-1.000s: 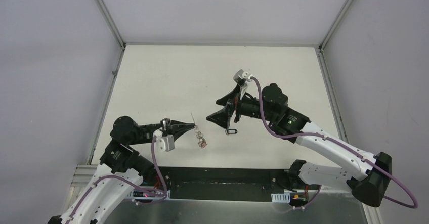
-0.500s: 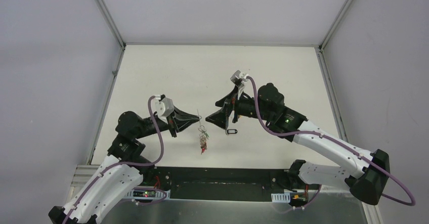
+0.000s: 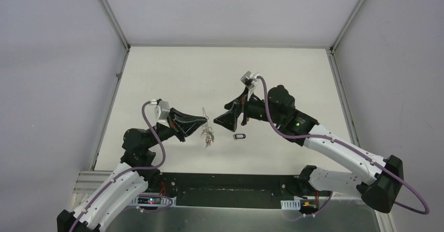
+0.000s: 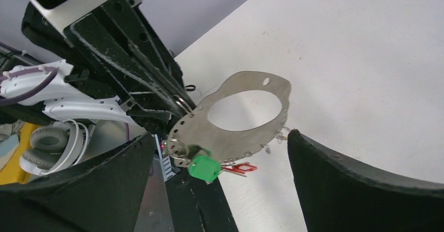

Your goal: Put the keys on the keyring

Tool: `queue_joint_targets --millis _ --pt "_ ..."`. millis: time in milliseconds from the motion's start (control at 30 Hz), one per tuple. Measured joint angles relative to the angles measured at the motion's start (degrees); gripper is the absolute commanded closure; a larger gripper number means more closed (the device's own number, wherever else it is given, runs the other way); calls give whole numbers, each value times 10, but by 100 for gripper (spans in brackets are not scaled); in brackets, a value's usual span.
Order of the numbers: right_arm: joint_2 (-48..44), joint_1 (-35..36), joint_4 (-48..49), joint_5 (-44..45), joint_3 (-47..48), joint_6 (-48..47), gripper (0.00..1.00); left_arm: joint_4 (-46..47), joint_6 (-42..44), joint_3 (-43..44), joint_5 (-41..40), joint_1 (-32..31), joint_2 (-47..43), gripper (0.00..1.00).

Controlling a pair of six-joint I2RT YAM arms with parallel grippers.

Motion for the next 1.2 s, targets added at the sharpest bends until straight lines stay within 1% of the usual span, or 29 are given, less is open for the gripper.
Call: queue_joint_targets --millis 167,300,500,633,667,800,900,1033,1133,1200 --pt "1 -37 -30 1 1 32 0 9 -9 -9 -14 0 -30 100" --pt "23 -102 -69 -10 12 71 2 -4 -8 -9 -22 0 -63 100" --pt "79 -200 -144 -28 12 134 7 -48 -4 -9 -34 0 -99 100" --pt "126 -224 -195 -28 2 141 10 -72 -3 -9 -42 0 -107 100" --pt "142 -224 -209 -28 2 140 11 -76 -3 -9 -42 0 -108 100" --pt "229 -224 -257 -38 2 130 23 -93 -3 -9 -44 0 -108 100" --pt "275 -221 -274 -52 2 130 29 -97 -3 -9 -44 0 -108 100" --pt "287 -208 -279 -59 1 129 39 -101 -3 -9 -45 0 -107 100" --pt "291 -195 -278 -61 2 126 53 -106 -3 -9 -46 0 -107 100" --pt "301 -189 -278 -64 2 123 59 -109 -3 -9 -46 0 -107 100"
